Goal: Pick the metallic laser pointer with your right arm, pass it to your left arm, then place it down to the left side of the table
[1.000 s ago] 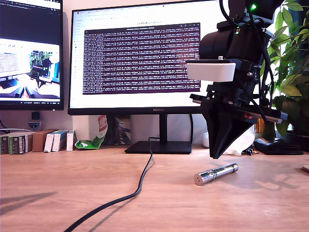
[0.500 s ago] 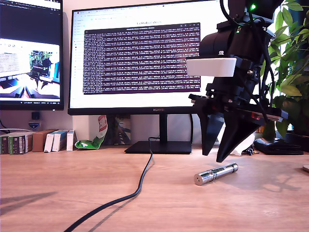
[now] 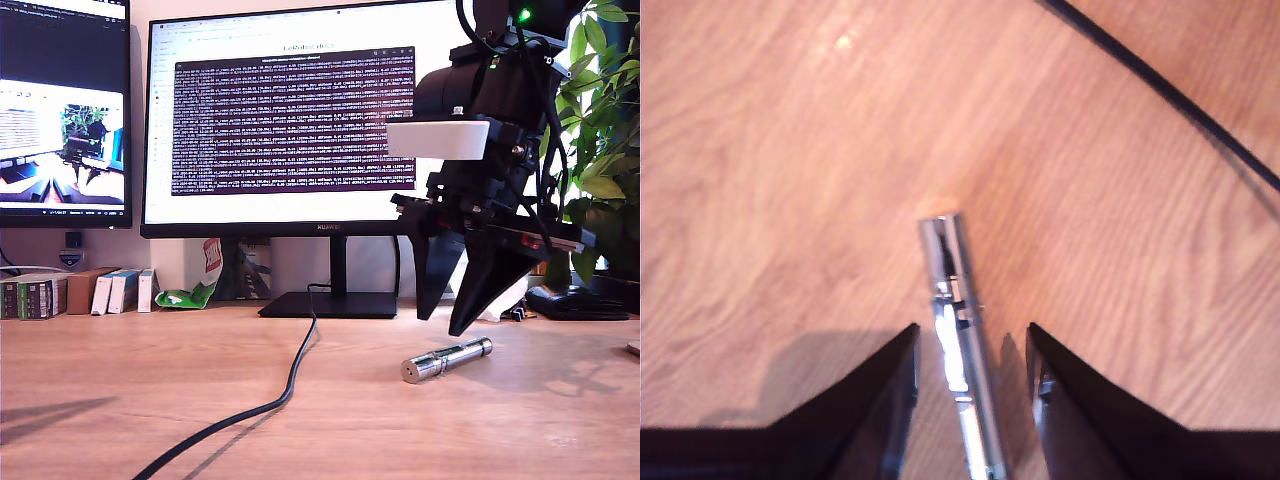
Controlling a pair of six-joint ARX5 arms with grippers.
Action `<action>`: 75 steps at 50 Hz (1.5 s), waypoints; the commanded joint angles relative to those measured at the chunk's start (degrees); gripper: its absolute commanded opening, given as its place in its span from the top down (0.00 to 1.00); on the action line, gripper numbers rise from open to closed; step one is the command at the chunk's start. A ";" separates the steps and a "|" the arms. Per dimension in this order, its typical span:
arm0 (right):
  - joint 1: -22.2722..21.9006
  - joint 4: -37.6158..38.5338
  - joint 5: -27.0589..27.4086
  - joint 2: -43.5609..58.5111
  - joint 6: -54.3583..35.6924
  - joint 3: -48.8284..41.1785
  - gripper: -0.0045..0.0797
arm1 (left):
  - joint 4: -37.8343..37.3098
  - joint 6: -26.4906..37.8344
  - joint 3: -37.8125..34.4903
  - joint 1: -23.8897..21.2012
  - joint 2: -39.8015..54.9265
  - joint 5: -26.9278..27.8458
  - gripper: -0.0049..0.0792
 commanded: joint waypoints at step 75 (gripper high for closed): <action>-0.94 4.20 -1.75 5.38 3.52 -0.26 0.96 | -2.05 -0.31 0.31 -0.09 0.26 -0.07 0.95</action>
